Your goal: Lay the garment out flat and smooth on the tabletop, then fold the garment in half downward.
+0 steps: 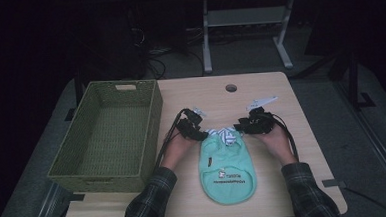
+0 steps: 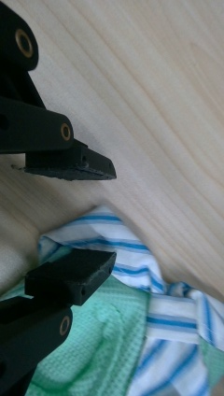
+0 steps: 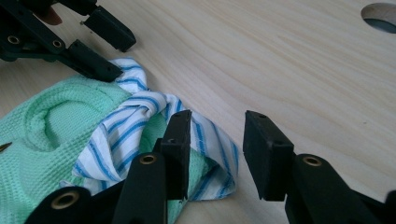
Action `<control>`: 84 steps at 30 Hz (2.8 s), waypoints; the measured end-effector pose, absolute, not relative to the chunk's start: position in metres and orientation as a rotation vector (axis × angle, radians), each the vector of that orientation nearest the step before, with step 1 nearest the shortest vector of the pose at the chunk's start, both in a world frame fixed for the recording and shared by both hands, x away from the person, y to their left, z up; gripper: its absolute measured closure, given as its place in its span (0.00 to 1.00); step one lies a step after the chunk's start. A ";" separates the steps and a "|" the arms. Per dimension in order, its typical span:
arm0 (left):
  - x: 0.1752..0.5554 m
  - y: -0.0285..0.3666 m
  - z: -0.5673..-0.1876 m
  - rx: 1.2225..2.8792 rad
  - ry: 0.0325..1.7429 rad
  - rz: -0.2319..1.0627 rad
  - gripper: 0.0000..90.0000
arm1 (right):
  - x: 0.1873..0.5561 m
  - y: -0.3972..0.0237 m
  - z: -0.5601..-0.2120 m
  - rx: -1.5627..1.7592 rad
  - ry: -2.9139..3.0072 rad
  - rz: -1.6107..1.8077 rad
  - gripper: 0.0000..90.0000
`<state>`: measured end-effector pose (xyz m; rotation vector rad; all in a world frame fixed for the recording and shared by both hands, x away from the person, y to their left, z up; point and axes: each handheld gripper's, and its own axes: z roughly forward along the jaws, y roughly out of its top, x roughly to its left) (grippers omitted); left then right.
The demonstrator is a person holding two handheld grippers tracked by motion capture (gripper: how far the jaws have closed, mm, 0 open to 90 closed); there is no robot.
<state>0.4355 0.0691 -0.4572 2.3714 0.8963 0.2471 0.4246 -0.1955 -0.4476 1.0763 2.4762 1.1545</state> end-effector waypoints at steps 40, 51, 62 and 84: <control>0.431 0.069 -0.449 2.354 0.832 0.198 0.94 | 0.420 -0.193 -0.461 1.048 2.547 1.124 0.95; 0.426 0.078 -0.423 2.252 0.806 0.286 0.95 | 0.420 -0.197 -0.438 1.025 2.475 1.226 0.95; 0.422 0.075 -0.397 2.216 0.754 0.387 0.95 | 0.417 -0.199 -0.414 0.964 2.421 1.248 0.95; 0.394 0.075 -0.379 2.201 0.634 0.511 0.94 | 0.398 -0.199 -0.400 0.854 2.335 1.238 0.95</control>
